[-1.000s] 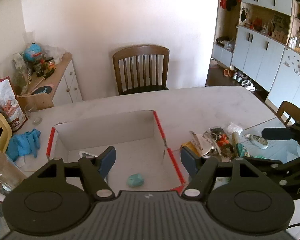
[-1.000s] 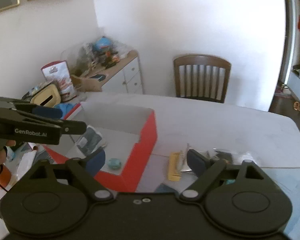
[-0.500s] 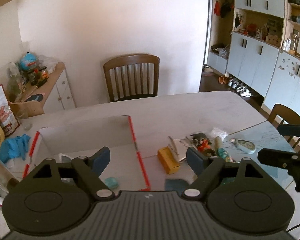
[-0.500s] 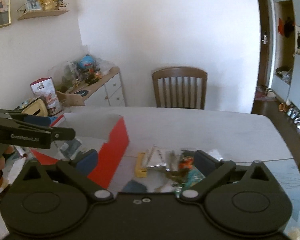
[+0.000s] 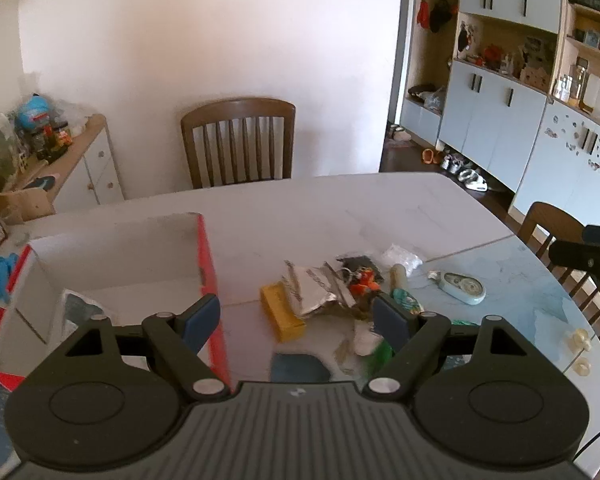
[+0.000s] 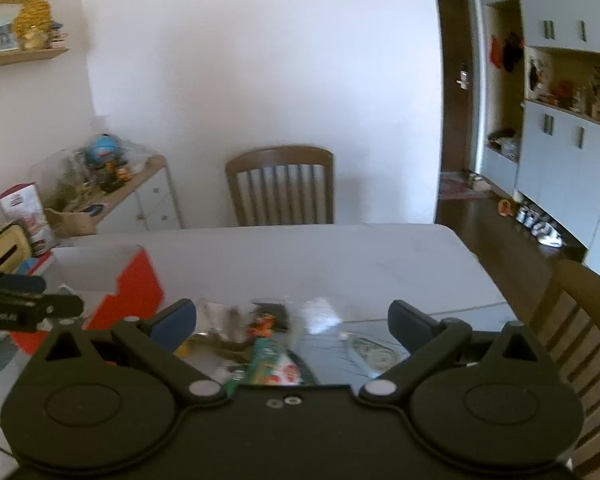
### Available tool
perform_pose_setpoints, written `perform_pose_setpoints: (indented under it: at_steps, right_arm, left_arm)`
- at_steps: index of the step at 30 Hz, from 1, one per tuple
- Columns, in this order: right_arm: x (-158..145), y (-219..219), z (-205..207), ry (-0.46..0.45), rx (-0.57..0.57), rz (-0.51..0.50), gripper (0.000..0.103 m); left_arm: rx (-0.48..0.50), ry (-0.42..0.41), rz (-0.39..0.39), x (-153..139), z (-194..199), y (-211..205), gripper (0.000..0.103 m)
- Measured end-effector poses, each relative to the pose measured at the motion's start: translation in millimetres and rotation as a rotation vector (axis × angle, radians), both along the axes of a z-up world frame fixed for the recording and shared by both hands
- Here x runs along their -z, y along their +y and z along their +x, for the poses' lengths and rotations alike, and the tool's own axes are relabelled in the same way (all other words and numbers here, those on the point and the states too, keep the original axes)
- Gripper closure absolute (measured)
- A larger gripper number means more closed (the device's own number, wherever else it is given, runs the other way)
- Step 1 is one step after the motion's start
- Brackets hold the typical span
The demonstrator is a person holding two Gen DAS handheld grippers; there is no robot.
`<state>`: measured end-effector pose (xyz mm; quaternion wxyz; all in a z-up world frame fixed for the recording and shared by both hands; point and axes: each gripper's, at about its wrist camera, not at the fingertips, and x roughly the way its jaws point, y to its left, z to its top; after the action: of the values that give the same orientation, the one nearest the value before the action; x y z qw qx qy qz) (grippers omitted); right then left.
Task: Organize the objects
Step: 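Move both tools back from the box to the cluttered table, then grasp the green cartoon pouch with left tool while right tool grasps the white tape dispenser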
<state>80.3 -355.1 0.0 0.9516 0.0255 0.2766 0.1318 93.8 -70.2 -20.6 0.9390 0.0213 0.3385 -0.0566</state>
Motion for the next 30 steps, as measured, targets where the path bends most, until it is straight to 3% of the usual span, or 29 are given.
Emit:
perform_pose_setpoints:
  at_steps: [19,30]
  right_arm:
    - [82.9,-56.2,67.0,0.136,0.024,-0.077,0.001]
    - [125.2,-61.2,107.6,0.209,-0.014,-0.102,0.002]
  left_arm:
    - [0.116,0.033,0.069,71.1,42.6,-114.1,0.019]
    - [0.138,0.077,0.134,120.8,76.9,-143.2,0.019]
